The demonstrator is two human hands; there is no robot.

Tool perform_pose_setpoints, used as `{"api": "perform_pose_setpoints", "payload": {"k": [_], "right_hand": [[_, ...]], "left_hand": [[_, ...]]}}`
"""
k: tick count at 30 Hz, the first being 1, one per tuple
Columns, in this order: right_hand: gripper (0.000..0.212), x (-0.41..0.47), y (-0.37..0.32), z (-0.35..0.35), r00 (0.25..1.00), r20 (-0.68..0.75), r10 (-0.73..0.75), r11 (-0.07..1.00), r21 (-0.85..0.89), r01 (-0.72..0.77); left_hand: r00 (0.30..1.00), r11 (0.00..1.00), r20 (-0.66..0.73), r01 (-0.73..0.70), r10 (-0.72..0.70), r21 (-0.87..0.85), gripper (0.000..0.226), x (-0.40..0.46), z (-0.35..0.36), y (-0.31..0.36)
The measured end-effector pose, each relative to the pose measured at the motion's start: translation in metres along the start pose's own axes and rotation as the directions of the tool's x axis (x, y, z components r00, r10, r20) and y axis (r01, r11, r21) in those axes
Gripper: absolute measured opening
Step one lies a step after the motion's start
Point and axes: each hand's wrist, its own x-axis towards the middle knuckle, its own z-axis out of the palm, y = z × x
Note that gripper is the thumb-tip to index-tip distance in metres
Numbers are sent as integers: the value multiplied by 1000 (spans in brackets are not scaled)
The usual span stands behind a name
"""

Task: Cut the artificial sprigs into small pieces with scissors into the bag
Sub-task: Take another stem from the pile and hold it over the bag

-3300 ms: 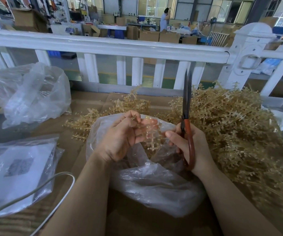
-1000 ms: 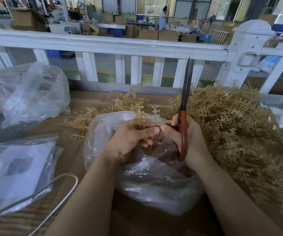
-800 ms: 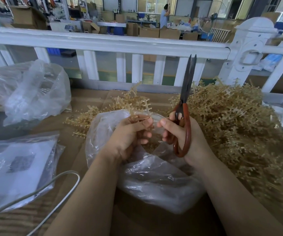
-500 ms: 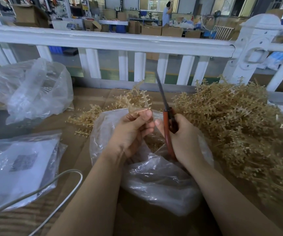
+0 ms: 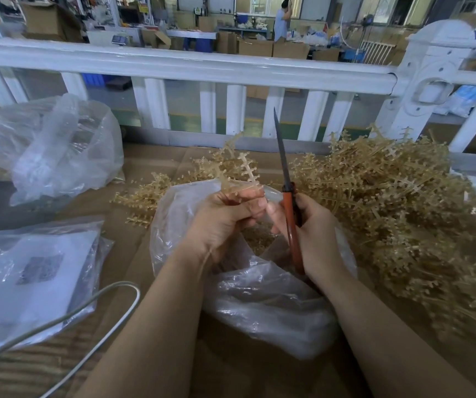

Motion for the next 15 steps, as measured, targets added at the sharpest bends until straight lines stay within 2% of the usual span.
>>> {"api": "perform_pose_setpoints", "payload": {"k": [2,6,9,12,15], "right_hand": [[39,0,-1,0,999,32,12,999,33,-13],[20,0,0,0,993,109,44,995,88,-54],[13,1,3,-3,995,93,39,993,106,-49],[5,1,2,-3,993,102,59,990,120,-71],[16,1,2,-2,995,83,63,987,144,-74]], "left_hand": [[1000,1000,15,-17,18,-5,13,1,1,-2],[1000,1000,-2,-16,16,-22,37,0,5,-2],[999,999,14,-40,40,9,17,0,3,-1],[1000,1000,19,-16,17,-8,14,-2,2,0],[998,996,15,59,-60,67,10,-4,0,3]]}}
